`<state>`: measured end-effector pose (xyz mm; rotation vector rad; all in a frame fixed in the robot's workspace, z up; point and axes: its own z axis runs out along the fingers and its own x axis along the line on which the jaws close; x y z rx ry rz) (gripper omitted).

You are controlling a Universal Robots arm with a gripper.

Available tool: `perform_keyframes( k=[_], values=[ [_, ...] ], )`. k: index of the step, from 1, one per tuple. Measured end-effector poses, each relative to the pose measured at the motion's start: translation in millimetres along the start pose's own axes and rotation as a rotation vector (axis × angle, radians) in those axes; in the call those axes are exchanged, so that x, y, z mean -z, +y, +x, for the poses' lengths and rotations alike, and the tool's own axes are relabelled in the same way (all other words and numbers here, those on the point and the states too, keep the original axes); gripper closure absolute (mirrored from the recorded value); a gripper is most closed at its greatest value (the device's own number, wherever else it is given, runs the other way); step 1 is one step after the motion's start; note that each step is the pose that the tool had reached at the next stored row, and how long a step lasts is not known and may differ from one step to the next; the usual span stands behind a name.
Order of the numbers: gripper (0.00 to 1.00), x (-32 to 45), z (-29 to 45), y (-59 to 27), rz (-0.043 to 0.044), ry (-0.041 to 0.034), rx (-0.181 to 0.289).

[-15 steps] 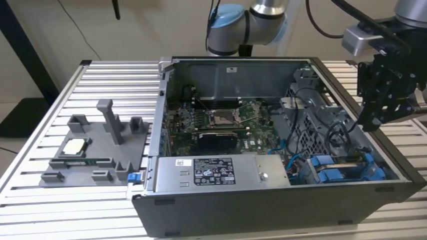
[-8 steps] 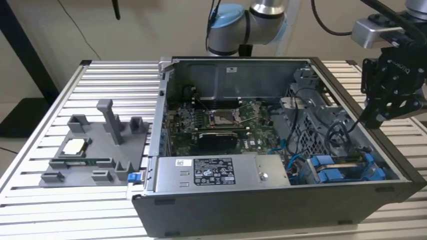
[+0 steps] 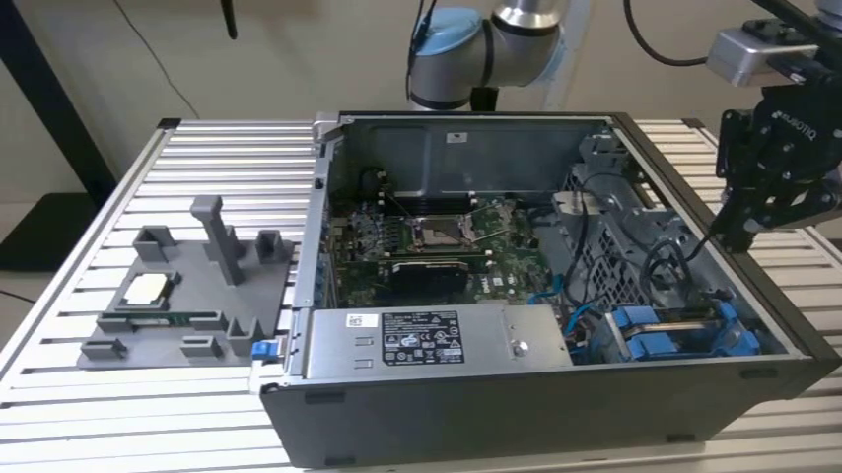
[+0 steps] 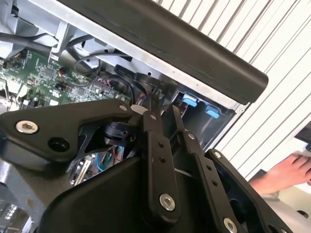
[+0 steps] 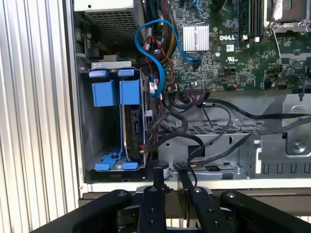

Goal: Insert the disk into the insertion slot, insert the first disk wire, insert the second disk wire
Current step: 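Insert the second disk wire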

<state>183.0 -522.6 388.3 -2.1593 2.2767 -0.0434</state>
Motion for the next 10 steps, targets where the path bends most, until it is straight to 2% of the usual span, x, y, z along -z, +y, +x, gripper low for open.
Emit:
perform_keyframes(
  k=[4,5,6,10],
  values=[
    [0.74,-1.0,-0.6,-11.8,-0.0211,-0.0097,0.0],
    [0.74,-2.1,-1.1,-22.0,-0.045,-0.0193,0.0],
    [0.74,-3.2,1.2,-24.5,-0.0581,-0.0349,0.0],
    [0.74,-5.7,6.6,-26.6,-0.0754,-0.0383,0.0]
  ],
)
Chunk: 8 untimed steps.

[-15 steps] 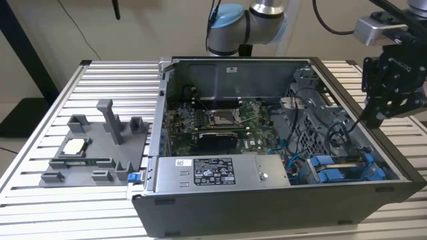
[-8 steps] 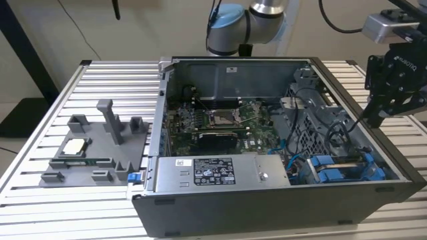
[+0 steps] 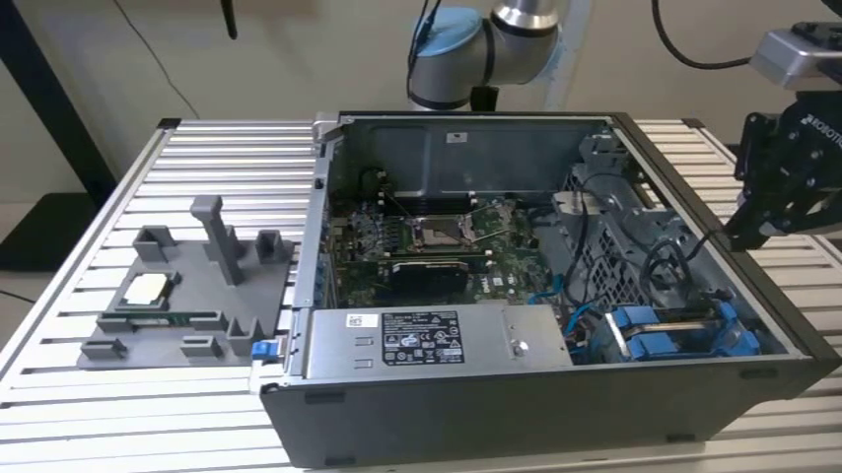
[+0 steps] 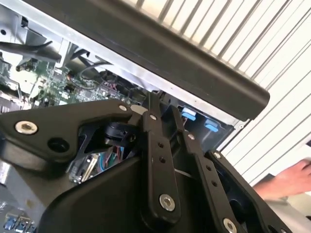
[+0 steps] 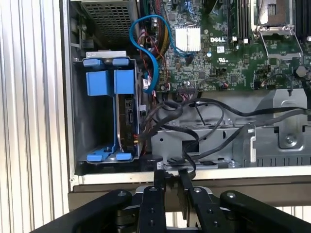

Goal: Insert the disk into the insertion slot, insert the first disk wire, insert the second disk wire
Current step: 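Insert the second disk wire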

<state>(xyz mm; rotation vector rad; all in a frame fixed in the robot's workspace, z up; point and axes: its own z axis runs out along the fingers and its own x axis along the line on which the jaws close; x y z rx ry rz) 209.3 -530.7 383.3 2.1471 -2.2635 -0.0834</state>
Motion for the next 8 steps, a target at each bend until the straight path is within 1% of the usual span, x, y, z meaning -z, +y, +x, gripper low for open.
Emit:
perform_keyframes(
  k=[1,2,4,5,6,8],
  values=[
    [0.74,-0.2,0.4,-0.1,-0.006,-0.0029,0.0],
    [0.74,-0.2,0.6,-0.2,-0.0123,-0.0079,0.0],
    [0.74,-0.2,0.8,-0.2,-0.0248,-0.0219,0.0],
    [0.76,-0.2,0.8,-0.2,-0.0315,-0.03,0.001],
    [0.82,-0.3,0.9,-0.2,-0.0373,-0.0368,0.001],
    [0.84,-0.3,1.2,-0.1,-0.0475,-0.0508,0.001]
  ],
)
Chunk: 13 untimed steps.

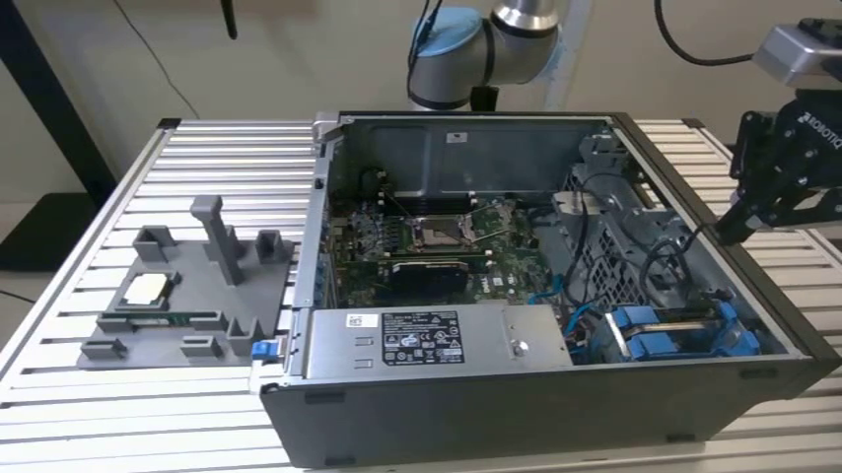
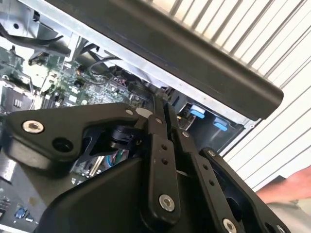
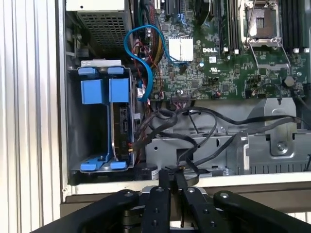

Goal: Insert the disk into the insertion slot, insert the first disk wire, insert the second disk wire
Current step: 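Insert the second disk wire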

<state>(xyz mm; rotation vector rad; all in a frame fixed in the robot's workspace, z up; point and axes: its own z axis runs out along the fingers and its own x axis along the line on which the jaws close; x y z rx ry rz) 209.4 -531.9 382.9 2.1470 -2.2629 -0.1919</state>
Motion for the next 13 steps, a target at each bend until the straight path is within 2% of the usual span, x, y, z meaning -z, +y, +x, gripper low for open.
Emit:
perform_keyframes(
  k=[2,8,13],
  values=[
    [0.84,-0.1,0.6,0.0,-0.0078,-0.0106,0.001],
    [0.84,0.1,1.1,1.4,-0.0094,-0.0116,0.0],
    [0.84,1.3,5.1,10.8,-0.0098,-0.0118,0.0]
  ],
)
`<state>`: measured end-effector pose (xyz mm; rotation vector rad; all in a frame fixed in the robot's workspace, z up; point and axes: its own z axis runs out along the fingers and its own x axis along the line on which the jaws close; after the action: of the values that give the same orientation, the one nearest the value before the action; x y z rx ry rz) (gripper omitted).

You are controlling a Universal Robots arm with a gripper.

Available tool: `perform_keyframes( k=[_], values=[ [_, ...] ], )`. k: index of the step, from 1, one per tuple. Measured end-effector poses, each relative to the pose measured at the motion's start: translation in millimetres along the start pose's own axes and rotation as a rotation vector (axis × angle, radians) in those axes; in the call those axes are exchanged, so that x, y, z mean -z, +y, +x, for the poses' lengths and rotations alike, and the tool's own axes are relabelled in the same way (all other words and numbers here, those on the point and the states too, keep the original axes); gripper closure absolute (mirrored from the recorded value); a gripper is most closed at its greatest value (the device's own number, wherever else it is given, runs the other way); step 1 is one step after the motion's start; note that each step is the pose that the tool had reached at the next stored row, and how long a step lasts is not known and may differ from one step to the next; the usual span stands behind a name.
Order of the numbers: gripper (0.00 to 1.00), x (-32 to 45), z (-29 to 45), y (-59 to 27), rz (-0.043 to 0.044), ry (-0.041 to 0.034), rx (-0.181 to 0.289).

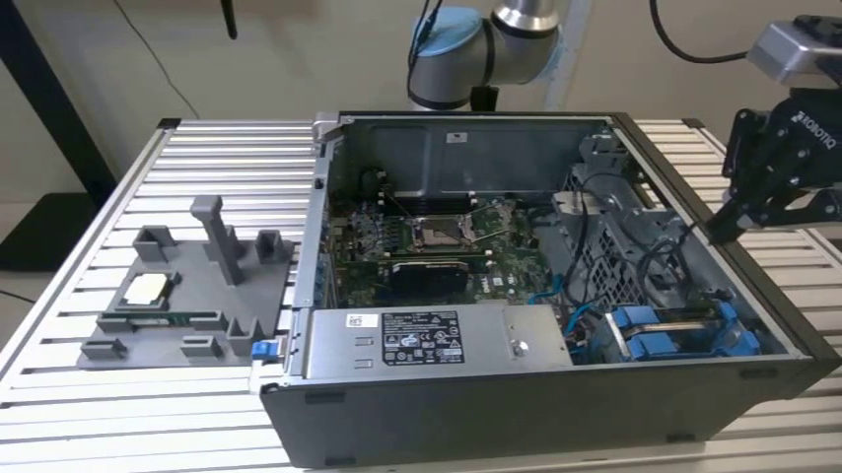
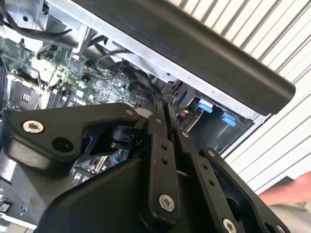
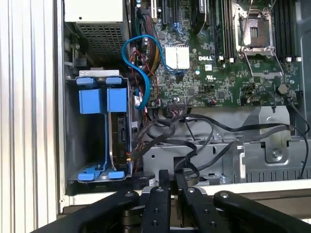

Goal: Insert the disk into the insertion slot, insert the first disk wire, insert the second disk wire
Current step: 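Insert the second disk wire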

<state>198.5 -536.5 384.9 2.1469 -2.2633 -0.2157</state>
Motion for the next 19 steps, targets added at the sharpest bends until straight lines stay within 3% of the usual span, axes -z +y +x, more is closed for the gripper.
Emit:
perform_keyframes(
  k=[14,19],
  values=[
    [0.84,-0.8,22.8,46.6,0.0004,0.0012,0.0],
    [0.84,-5.5,31.1,52.1,0.0017,0.0001,0.002]
  ],
)
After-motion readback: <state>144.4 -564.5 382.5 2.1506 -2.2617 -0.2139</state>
